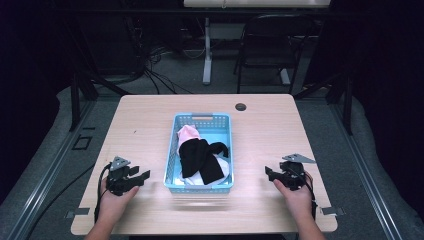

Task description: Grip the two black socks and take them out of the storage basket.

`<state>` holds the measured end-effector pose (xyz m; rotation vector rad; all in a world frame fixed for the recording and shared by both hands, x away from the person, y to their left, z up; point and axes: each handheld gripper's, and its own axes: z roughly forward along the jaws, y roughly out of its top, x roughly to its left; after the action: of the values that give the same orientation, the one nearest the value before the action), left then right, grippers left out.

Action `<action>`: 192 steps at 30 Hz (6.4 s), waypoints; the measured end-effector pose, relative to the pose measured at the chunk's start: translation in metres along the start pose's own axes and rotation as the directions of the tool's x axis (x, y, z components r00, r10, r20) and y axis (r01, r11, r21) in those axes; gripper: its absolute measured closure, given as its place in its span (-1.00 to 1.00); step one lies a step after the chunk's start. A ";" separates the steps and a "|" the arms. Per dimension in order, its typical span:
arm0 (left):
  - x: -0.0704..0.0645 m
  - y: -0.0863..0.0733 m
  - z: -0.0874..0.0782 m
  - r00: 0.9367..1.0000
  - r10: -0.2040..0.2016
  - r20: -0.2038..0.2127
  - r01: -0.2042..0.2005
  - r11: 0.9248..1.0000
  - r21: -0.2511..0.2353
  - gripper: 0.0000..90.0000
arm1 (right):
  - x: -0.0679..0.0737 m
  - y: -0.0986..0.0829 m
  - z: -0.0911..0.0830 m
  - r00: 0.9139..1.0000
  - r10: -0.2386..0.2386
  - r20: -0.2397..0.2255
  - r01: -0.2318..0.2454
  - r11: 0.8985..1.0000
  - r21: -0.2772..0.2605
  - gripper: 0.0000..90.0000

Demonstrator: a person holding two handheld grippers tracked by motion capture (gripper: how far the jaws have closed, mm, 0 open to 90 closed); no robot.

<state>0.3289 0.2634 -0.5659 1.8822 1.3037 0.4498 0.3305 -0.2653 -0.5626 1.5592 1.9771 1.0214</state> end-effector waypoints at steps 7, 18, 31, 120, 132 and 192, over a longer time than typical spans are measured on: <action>0.000 0.000 -0.002 1.000 -0.013 0.010 0.013 1.000 -0.004 0.05 | -0.002 -0.002 -0.001 1.000 0.009 -0.003 -0.009 1.000 -0.010 -0.15; 0.004 0.001 -0.006 0.999 -0.044 -0.015 0.044 0.999 -0.014 0.05 | -0.004 -0.001 -0.001 0.999 0.037 -0.014 -0.038 0.999 -0.010 -0.07; -0.002 0.019 -0.013 0.999 -0.051 -0.014 0.051 0.999 -0.017 -0.19 | -0.002 -0.002 0.001 0.999 0.027 -0.018 -0.027 1.000 -0.003 -0.20; -0.141 0.129 0.096 0.979 0.133 0.156 -0.153 0.981 0.120 0.28 | -0.007 0.001 0.000 0.999 0.027 -0.027 -0.027 1.000 -0.005 -0.21; -0.140 0.127 0.104 0.982 0.122 0.142 -0.146 0.974 0.171 0.86 | -0.007 0.001 0.000 0.999 0.026 -0.027 -0.026 1.000 -0.003 -0.21; -0.074 0.184 -0.069 0.984 0.130 0.124 -0.110 0.981 -0.158 0.92 | -0.006 -0.001 0.000 0.999 0.026 -0.019 -0.026 1.000 0.014 -0.21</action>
<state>0.3670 0.1940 -0.3714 1.8366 1.0430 0.4629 0.3323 -0.2712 -0.5640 1.5915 1.9857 1.0391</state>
